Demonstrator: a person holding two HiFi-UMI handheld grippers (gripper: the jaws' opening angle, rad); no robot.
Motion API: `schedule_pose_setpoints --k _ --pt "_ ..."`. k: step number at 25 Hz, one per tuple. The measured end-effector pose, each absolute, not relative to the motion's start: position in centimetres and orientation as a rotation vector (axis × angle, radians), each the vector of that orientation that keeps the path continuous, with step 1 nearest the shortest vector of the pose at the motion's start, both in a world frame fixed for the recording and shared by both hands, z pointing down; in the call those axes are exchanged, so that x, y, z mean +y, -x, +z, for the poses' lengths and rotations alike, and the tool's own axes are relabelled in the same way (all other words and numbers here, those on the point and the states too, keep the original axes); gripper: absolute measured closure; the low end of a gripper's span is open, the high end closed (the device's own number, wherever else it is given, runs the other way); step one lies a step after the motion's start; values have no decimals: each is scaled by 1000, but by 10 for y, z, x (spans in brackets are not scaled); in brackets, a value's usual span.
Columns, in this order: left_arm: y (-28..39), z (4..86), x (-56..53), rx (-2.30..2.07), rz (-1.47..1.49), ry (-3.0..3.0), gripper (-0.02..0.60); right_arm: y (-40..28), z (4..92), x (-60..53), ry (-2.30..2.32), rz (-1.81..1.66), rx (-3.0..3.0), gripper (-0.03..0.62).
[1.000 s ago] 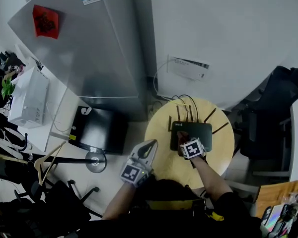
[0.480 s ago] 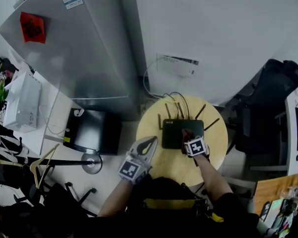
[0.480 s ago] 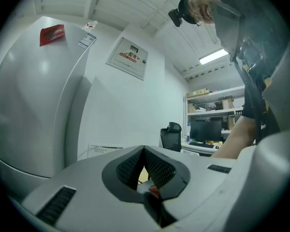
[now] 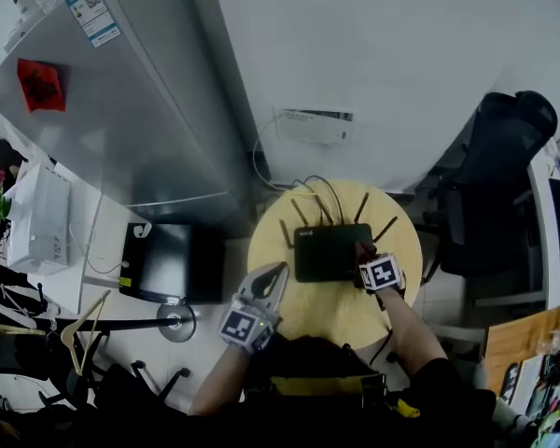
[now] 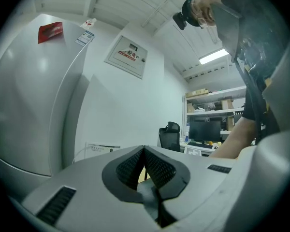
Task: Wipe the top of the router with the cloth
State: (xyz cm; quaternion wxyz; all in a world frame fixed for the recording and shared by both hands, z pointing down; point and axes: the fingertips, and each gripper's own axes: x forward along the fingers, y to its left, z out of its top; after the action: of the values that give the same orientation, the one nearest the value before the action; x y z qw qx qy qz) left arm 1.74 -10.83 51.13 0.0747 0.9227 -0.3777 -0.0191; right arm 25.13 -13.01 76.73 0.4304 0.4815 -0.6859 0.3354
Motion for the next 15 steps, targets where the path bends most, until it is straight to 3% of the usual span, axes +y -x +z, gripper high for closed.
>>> schedule_pose_setpoints --k 15 --pt "-23 505 -110 -1114 -71 -2775 584 -284 756 -134 -1281 793 -1701 533"
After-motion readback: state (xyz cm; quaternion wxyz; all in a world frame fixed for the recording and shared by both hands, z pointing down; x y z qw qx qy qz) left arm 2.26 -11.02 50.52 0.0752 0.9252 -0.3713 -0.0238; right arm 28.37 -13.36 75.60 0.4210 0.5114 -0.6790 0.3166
